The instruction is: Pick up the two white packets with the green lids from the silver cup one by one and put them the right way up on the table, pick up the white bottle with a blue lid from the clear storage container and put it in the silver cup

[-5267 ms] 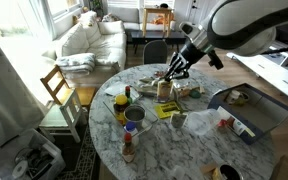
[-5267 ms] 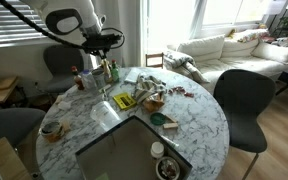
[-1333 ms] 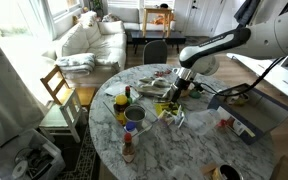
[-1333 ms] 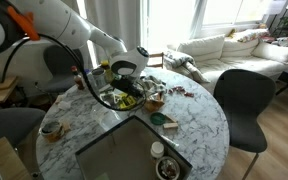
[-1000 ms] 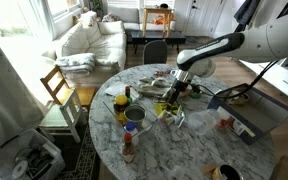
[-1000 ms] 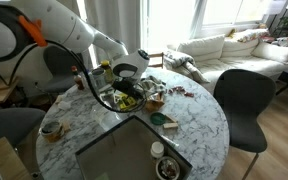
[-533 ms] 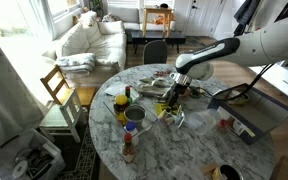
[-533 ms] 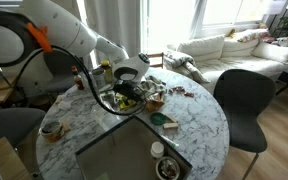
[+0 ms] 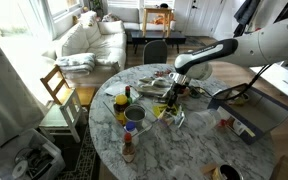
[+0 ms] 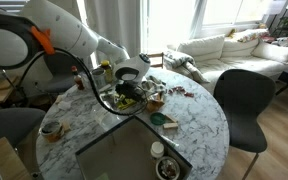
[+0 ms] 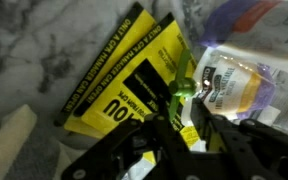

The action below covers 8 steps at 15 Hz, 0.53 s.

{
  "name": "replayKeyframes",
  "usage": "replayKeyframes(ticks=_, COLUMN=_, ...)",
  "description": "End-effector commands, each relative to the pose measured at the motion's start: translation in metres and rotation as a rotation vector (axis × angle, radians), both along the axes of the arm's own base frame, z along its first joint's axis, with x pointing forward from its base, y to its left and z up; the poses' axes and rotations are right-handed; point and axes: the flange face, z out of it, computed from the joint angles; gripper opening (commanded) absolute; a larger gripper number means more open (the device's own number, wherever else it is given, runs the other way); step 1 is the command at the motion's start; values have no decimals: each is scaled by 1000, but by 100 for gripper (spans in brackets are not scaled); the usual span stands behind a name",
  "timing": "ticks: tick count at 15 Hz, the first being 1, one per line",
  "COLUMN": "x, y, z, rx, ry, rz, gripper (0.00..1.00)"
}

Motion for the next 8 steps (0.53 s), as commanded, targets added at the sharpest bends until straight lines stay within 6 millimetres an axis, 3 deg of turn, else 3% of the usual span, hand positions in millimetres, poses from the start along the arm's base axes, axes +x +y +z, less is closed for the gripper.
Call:
replayKeyframes(ticks=1, x=4, y=-2, z=-7, rx=-11, ry=12, rz=-11, gripper=14)
replayKeyframes(ticks=3, x=4, y=-3, z=-4, rx=-17, ry=18, rz=-14, gripper=13)
replayKeyframes(ticks=5, x=5, y=-3, z=1, rx=-23, ry=20, rz=-20, gripper=3)
replayKeyframes(ticks=8, x=9, y=1, z=19, rx=-39, ry=16, rz=-28, gripper=2)
